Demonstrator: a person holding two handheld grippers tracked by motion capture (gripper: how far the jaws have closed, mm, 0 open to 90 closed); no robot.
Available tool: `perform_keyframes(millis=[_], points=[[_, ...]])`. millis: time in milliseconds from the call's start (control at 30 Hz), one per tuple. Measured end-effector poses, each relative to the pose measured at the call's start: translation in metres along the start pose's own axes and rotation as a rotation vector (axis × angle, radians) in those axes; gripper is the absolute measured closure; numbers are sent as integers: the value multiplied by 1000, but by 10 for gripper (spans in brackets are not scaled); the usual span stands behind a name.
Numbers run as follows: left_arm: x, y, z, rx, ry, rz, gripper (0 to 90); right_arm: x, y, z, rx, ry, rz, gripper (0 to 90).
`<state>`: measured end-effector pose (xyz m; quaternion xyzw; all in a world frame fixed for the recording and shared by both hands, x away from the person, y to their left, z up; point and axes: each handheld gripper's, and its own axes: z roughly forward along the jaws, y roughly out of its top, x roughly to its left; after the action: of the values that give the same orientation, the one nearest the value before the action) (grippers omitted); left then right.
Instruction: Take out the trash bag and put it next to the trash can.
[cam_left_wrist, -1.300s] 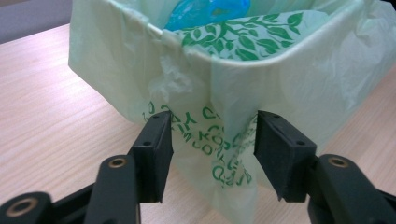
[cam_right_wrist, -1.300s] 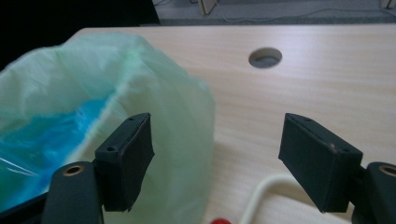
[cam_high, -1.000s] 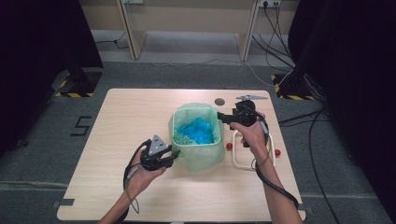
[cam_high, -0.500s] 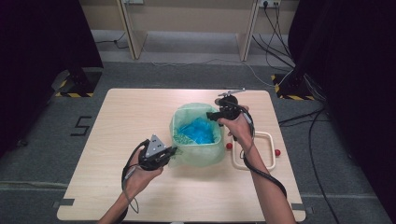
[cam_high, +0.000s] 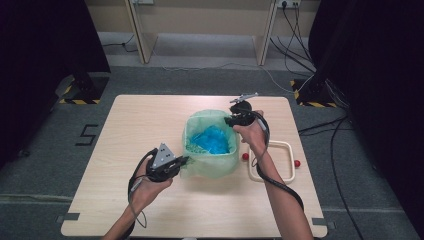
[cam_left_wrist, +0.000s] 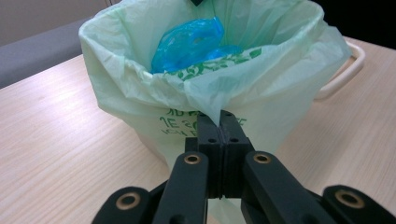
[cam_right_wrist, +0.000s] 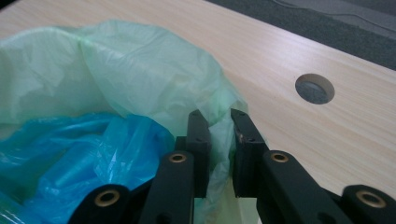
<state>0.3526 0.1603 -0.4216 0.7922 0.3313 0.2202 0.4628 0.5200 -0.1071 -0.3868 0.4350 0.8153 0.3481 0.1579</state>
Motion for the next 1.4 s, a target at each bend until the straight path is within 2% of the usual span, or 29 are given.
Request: perform_keyframes(millis=[200, 300, 400, 700, 800, 900, 967, 1167, 1400], points=[[-3, 3, -2, -7, -5, 20, 893, 1, 3, -13, -48, -25, -43, 858], [-2, 4, -4, -16, -14, 12, 894, 1, 4, -17, -65, -29, -50, 872], [0, 5, -5, -26, -9, 3, 894, 2, 7, -23, -106, -5, -38, 880], [2, 15, -15, -63, -14, 3, 895, 10, 17, -40, -170, 29, -53, 886], [5, 18, -19, -78, -8, -1, 895, 10, 19, -45, -181, 46, -48, 886], [6, 22, -26, -95, -30, -23, 895, 11, 23, -49, -190, 59, -39, 886], [6, 25, -31, -101, -27, -15, 895, 11, 26, -50, -188, 79, -32, 886], [12, 34, -39, -130, -20, -26, 895, 13, 38, -58, -205, 120, -9, 886], [21, 51, -55, -165, 0, -21, 895, 22, 56, -72, -235, 177, 1, 886]])
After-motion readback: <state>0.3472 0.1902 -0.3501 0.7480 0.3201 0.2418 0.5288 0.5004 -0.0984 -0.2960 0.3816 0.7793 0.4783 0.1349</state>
